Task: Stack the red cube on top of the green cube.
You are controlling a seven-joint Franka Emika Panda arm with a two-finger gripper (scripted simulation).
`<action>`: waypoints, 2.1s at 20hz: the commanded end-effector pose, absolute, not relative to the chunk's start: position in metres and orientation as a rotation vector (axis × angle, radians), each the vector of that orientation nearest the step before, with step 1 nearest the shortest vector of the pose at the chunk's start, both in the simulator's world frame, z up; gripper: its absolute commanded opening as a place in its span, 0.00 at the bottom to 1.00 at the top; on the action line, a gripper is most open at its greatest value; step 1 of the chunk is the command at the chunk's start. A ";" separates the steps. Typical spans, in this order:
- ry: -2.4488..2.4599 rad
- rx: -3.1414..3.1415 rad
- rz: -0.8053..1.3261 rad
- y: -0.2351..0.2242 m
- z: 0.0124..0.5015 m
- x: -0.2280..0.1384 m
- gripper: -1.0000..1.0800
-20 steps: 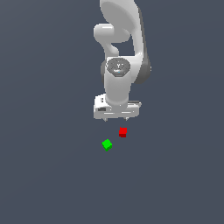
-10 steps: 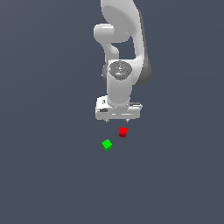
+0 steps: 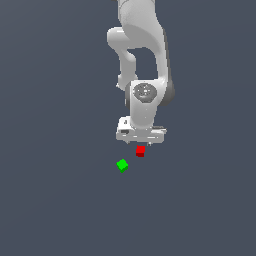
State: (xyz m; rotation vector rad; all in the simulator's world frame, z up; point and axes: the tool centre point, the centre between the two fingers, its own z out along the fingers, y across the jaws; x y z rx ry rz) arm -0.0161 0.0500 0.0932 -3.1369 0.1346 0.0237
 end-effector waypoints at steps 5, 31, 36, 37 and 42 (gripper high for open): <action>0.217 -3.134 0.003 0.061 0.073 -0.014 0.96; 0.230 -3.133 0.000 0.063 0.020 -0.013 0.00; 0.230 -3.133 0.000 0.063 0.020 -0.013 0.00; 0.230 -3.133 0.000 0.063 0.020 -0.013 0.00; 0.230 -3.133 0.000 0.063 0.023 -0.013 0.00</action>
